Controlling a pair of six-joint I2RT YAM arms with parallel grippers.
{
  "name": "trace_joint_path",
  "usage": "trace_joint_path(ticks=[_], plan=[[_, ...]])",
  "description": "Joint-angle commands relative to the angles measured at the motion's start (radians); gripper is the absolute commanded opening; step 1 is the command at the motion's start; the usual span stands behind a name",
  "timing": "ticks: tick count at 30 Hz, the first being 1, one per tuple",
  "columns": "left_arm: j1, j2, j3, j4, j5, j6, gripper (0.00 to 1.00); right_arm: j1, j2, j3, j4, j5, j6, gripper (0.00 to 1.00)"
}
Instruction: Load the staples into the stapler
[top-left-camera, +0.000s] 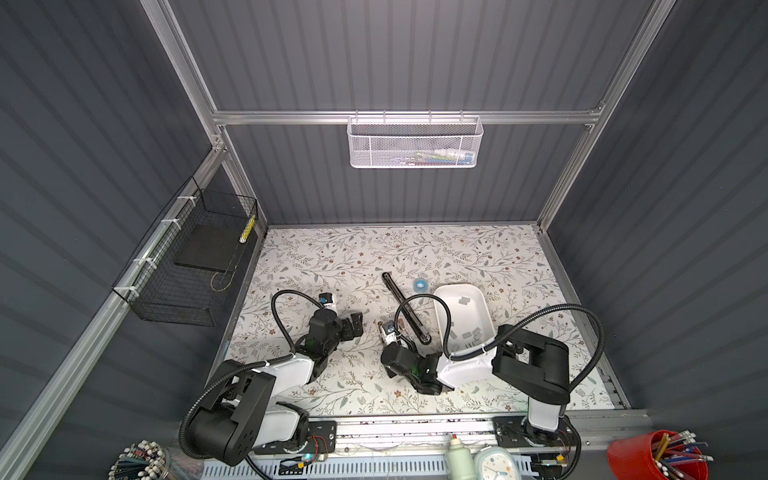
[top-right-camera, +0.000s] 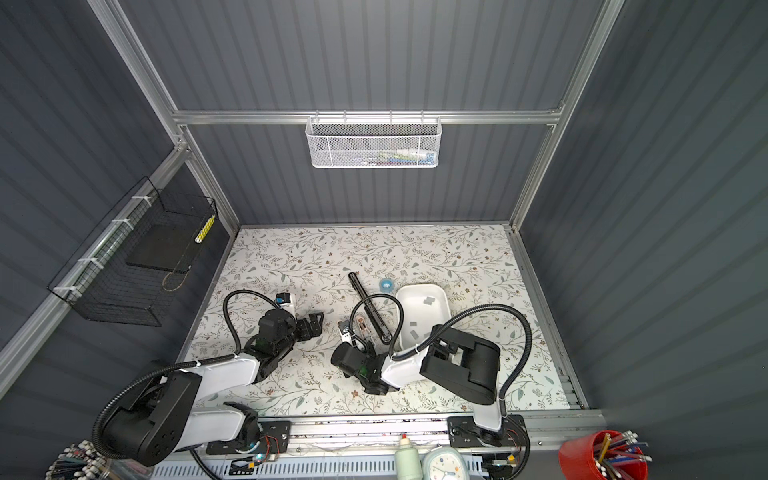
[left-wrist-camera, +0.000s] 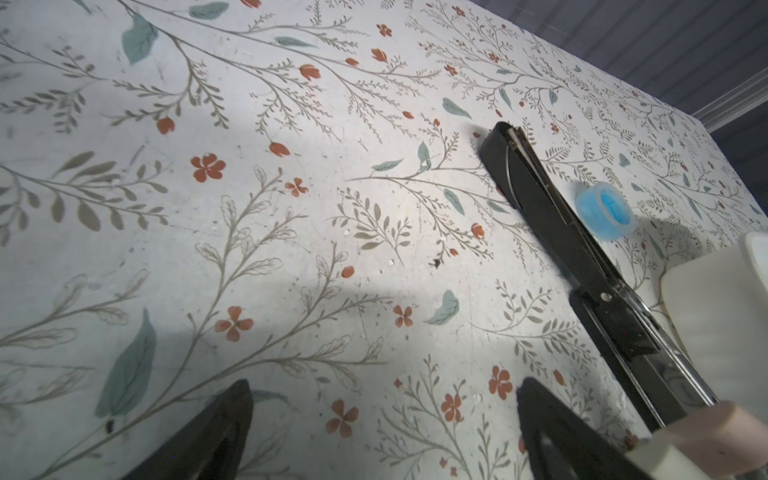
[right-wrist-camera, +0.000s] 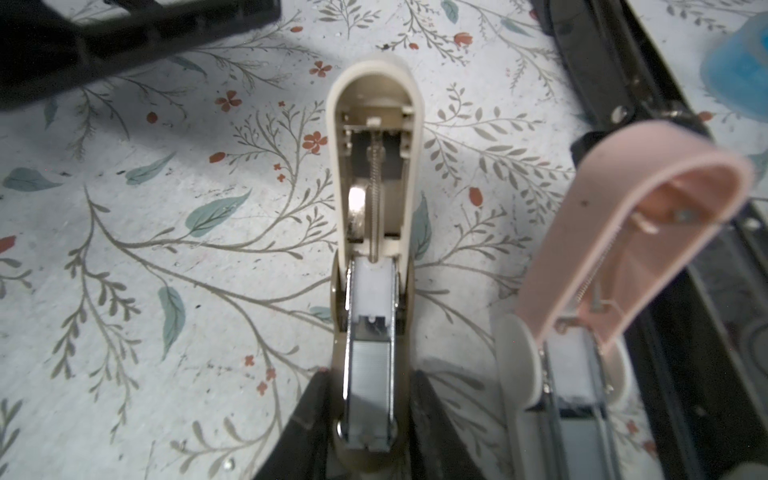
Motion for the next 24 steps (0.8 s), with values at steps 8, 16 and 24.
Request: trace_joint_path(ticks=[8, 16, 24], plan=[[-0.002, -0.011, 0.036, -0.049, 0.131, 0.023, 1.00, 0.024, 0.072, -0.028, 0.083, -0.152, -0.051, 0.16], [-0.002, 0.010, 0.047, -0.065, 0.112, 0.033, 1.00, 0.033, 0.053, -0.045, 0.091, -0.146, -0.032, 0.16], [-0.003, -0.030, -0.079, 0.105, 0.224, -0.003, 1.00, 0.032, 0.074, -0.055, 0.106, -0.119, -0.005, 0.16]])
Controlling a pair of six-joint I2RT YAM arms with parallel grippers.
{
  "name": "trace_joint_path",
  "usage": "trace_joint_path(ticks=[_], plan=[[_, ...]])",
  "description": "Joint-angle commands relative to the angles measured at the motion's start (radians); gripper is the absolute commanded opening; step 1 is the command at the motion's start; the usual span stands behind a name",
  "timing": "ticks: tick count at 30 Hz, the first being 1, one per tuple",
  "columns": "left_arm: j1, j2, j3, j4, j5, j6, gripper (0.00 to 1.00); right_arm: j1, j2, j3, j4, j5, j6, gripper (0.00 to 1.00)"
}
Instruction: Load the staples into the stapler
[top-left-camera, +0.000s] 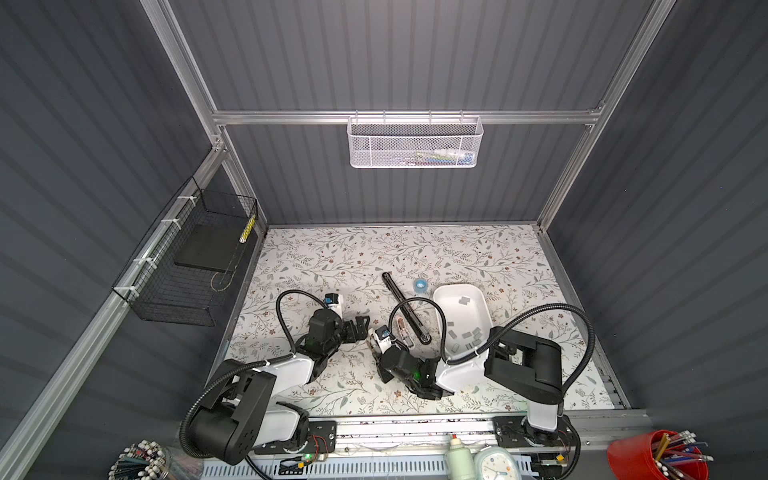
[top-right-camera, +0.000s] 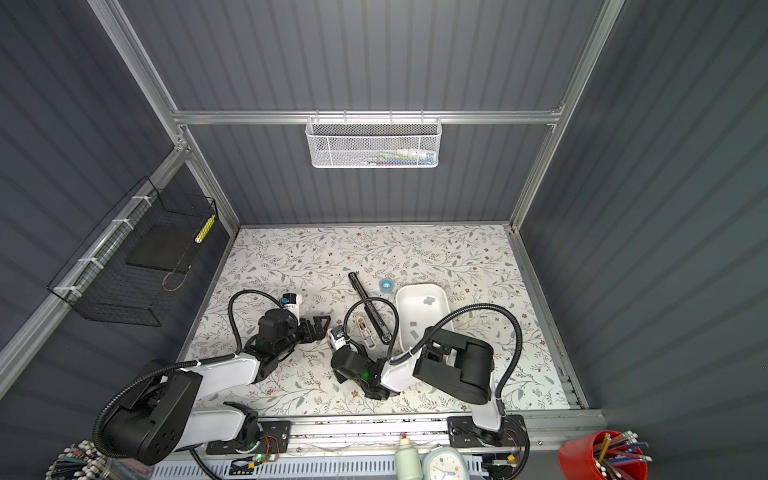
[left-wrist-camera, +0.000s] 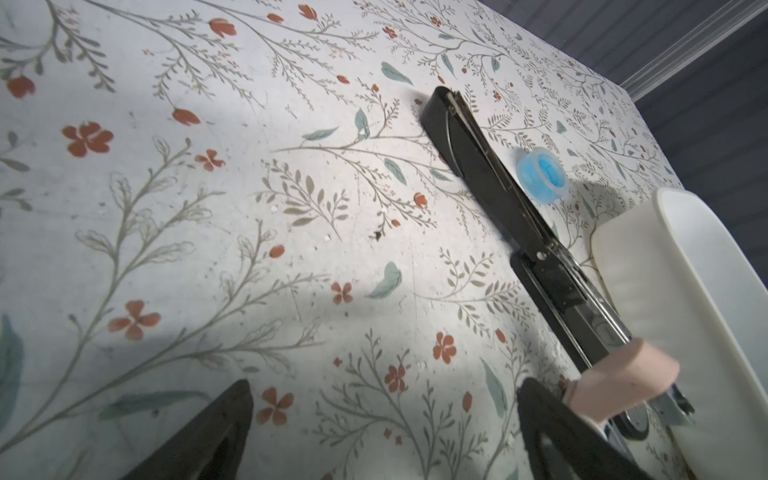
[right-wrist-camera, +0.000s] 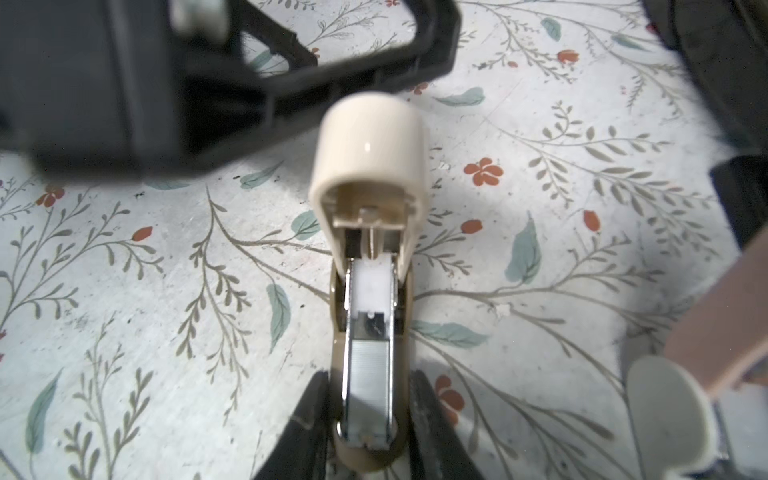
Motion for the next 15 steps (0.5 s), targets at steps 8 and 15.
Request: trace_joint_path(ticks=[8, 15], plan=[[-0.003, 0.029, -0.095, 0.176, 0.100, -0.015, 1.00, 0.012, 0.030, -0.023, -0.087, -0.014, 0.016, 0.17], [-0.003, 0.067, -0.085, 0.195, 0.116, -0.006, 1.00, 0.012, 0.022, -0.001, -0.134, -0.004, 0.044, 0.21]])
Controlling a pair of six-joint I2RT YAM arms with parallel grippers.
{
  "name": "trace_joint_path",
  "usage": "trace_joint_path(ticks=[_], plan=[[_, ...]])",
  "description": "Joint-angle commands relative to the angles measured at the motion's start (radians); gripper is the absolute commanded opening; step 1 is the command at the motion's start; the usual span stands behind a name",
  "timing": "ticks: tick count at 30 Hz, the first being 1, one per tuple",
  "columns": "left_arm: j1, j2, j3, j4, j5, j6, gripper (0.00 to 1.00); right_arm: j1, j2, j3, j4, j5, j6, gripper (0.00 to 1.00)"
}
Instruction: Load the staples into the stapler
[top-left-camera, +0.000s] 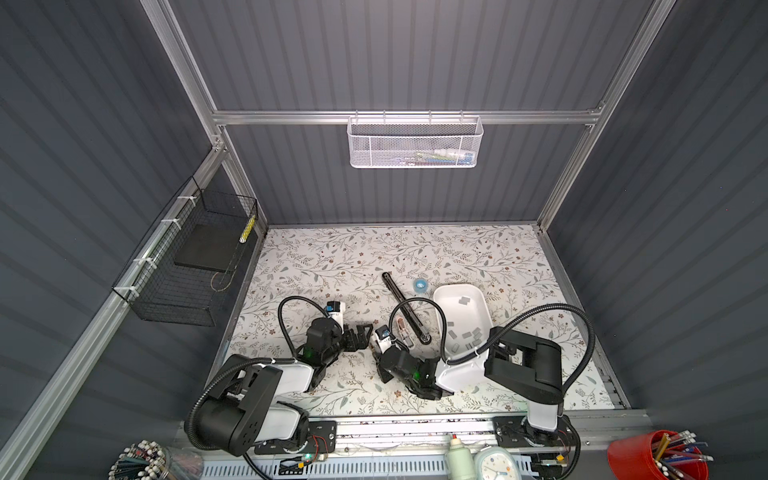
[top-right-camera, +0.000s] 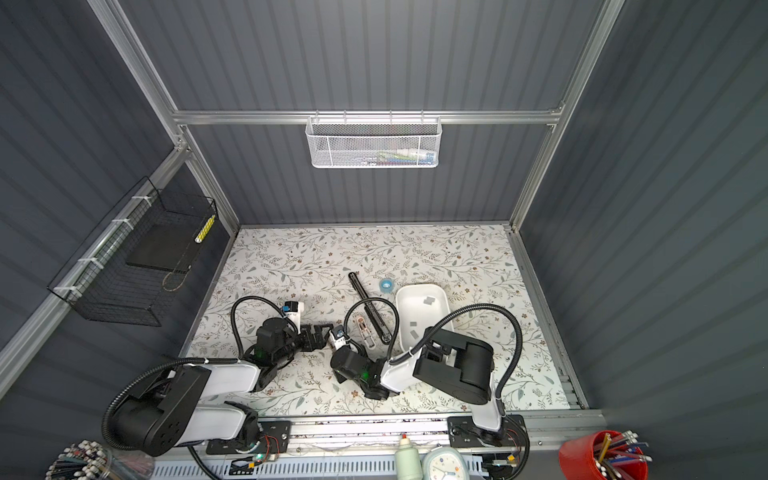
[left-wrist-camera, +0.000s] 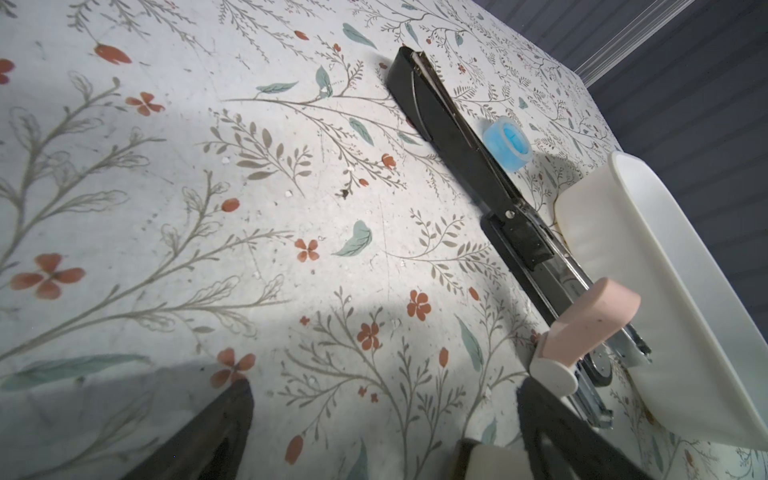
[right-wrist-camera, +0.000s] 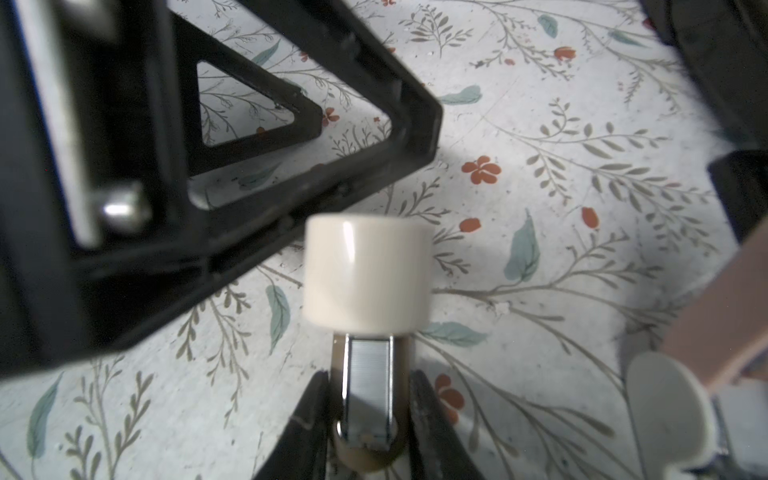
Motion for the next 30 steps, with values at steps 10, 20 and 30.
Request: trace_joint_path(ticks=[10, 20, 30], plan=[[-0.003, -0.045, -0.068, 0.057, 0.029, -0.024, 1.00, 0.010, 0.039, 0.019, -0.134, 0.001, 0.032, 0.34], [-0.003, -0.095, -0.093, 0.034, 0.027, -0.052, 1.00, 0.012, -0.093, -0.030, -0.165, 0.048, 0.012, 0.56], [-0.004, -0.118, -0.107, 0.034, 0.037, -0.053, 1.00, 0.042, -0.257, -0.050, -0.202, 0.046, -0.019, 0.52]])
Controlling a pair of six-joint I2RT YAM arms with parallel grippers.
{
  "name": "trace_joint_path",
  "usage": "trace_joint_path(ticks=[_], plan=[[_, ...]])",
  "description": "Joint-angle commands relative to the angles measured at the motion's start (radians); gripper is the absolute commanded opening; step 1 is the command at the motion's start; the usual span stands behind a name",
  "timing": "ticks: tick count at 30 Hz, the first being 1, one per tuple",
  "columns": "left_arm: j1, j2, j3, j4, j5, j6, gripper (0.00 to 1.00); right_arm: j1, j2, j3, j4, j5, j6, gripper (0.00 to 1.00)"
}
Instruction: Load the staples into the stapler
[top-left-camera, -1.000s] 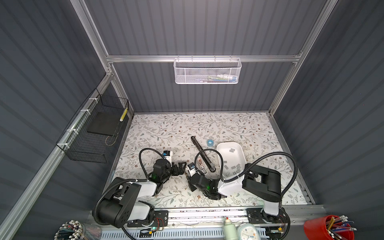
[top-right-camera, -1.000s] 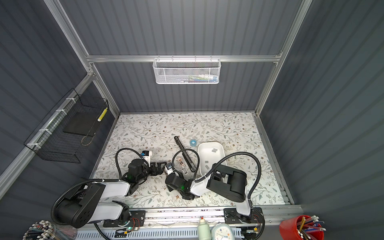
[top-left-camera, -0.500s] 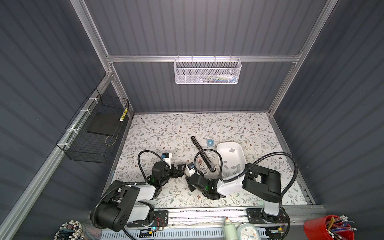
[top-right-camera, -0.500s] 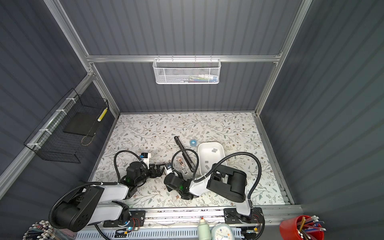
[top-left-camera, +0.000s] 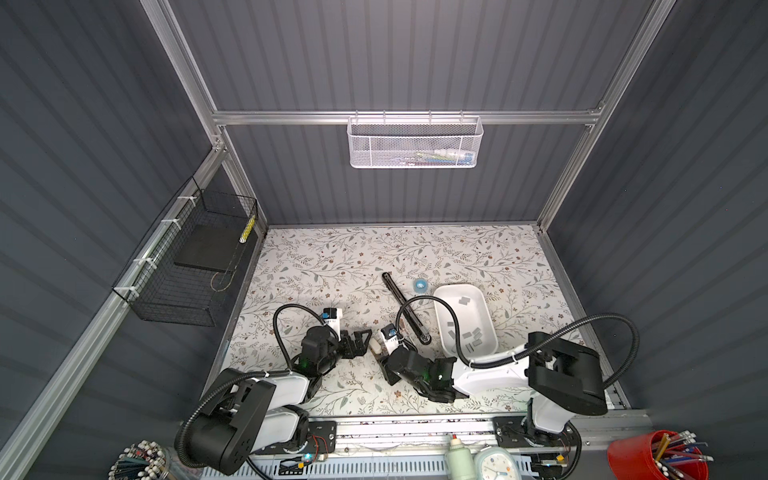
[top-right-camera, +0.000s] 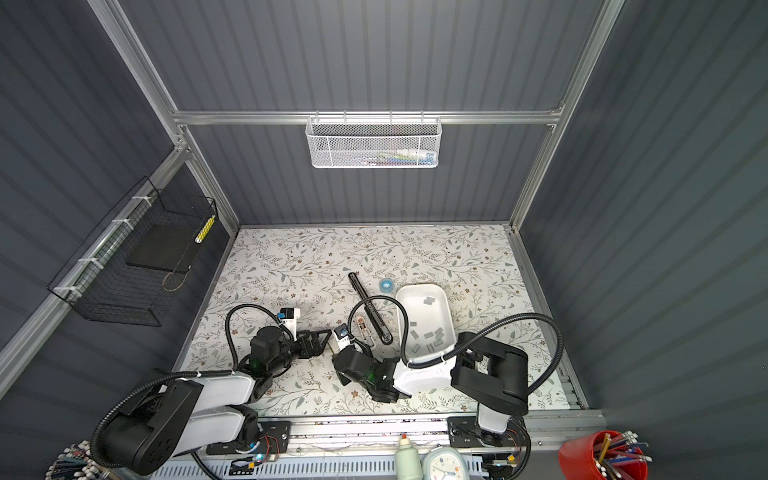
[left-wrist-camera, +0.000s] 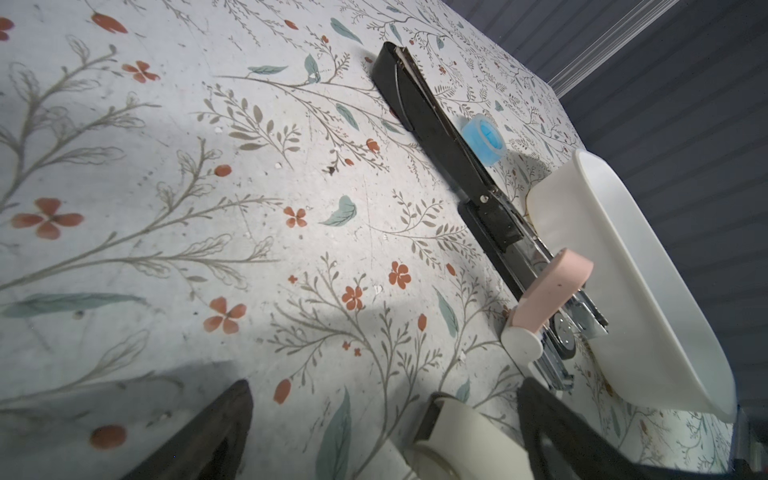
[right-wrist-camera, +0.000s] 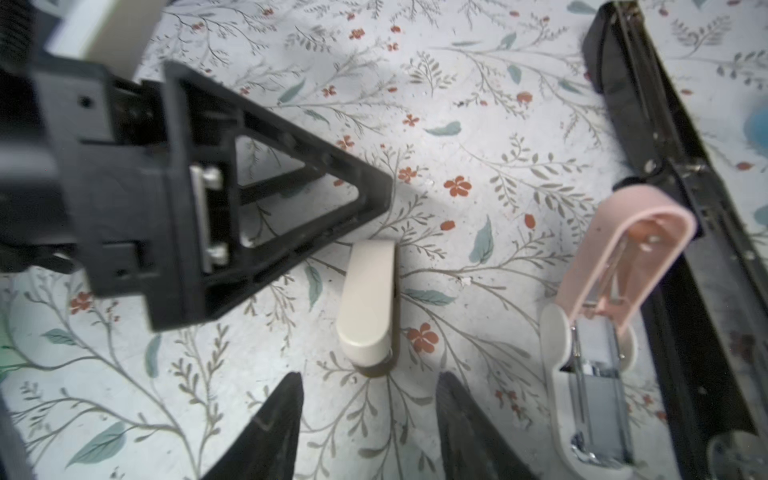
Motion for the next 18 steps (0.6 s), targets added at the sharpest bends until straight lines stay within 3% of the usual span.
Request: trace_joint_path(ticks=[1, 10, 18], plan=[[-0.003, -0.013, -0.011, -0.002, 0.008, -0.008, 1.00, 0.006, -0.030, -0.007, -0.030, 0.027, -0.023, 0.51], [-0.004, 0.012, -0.019, 0.047, 0.026, 0.004, 0.99, -0.001, 0.001, 0.088, -0.137, 0.106, -0.022, 0.37], [-0.005, 0.032, -0.014, 0.053, 0.037, 0.006, 0.96, -0.025, 0.054, 0.145, -0.156, 0.067, -0.002, 0.34]])
